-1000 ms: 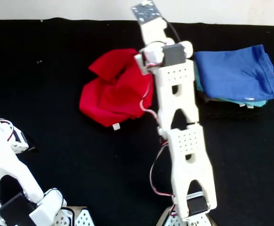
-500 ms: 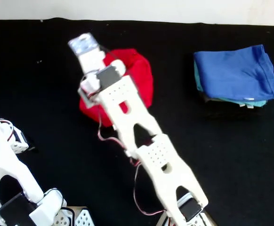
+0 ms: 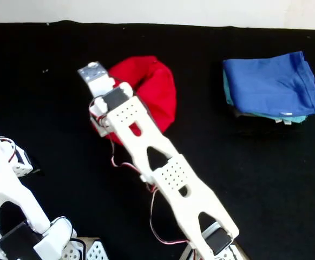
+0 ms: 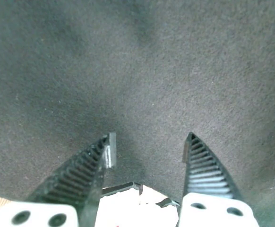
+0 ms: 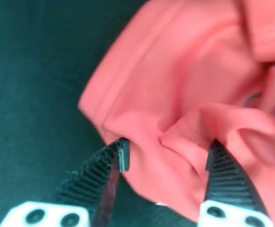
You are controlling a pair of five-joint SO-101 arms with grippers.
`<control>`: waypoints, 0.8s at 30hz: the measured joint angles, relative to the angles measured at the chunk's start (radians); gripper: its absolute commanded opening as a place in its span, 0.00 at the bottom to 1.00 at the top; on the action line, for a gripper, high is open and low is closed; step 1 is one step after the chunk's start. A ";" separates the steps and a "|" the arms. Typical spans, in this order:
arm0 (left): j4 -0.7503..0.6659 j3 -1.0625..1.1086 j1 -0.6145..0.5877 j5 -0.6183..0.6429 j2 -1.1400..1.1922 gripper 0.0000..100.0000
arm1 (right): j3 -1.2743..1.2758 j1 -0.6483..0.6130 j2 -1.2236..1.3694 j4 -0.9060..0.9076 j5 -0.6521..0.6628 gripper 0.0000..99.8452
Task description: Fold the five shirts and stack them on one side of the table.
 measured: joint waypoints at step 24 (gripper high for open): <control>0.000 0.000 0.000 0.000 0.000 0.23 | -0.075 0.109 0.006 0.043 0.000 0.26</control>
